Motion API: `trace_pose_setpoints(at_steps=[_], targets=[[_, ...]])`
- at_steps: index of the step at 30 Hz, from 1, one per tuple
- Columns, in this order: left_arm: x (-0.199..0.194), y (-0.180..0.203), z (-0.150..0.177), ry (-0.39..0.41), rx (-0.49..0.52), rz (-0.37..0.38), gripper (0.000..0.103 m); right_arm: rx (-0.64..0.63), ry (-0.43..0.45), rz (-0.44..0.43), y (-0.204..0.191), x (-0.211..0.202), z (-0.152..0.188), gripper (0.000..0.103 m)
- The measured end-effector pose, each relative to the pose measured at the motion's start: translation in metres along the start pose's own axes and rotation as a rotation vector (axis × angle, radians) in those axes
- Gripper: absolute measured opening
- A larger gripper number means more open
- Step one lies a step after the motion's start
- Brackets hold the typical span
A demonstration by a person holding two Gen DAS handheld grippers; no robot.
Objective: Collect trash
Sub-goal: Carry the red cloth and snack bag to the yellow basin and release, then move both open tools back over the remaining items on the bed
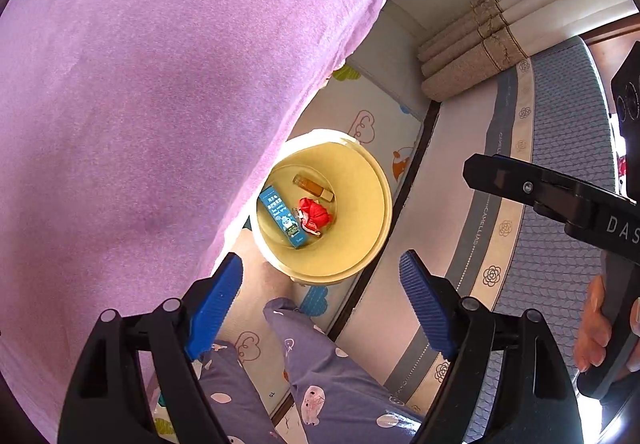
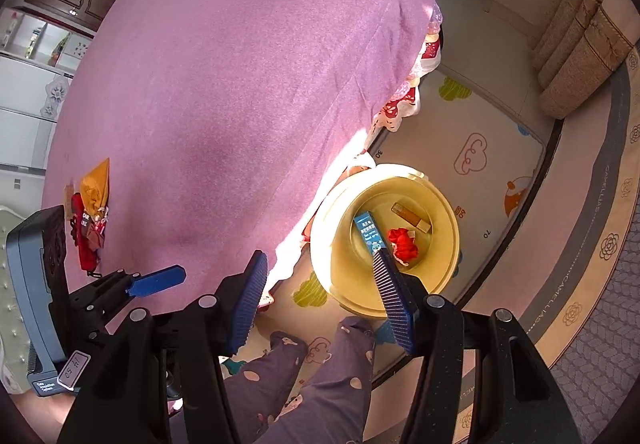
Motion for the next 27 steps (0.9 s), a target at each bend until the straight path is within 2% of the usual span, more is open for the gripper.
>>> trace_pose_setpoints(at_steps=[7, 14, 22, 27], targets=[[-0.042, -0.064, 0.012, 0.086, -0.125, -0.017, 0.080, -0.109, -0.013, -0.041, -0.075, 0.011, -0.013, 0.055], [-0.087, -0.149, 0.045, 0.164, -0.263, -0.051, 0.080, -0.256, -0.044, -0.086, -0.180, 0.032, -0.015, 0.055], [-0.136, -0.257, 0.092, 0.237, -0.437, -0.114, 0.080, -0.420, -0.082, -0.129, -0.304, 0.062, 0.000, 0.055], [-0.163, -0.325, 0.120, 0.285, -0.532, -0.148, 0.080, -0.479, -0.096, -0.154, -0.365, 0.083, 0.015, 0.055]])
Point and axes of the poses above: each gripper's, at about its wrist camera, not at the fingertips, and x roughly the way its jaws point, y to its right, z to its underside, the point moved 2 cm from there along x, roughly the way its jaws point, and after that the axes turned 3 degrees about -x, right-handed, at the moved point
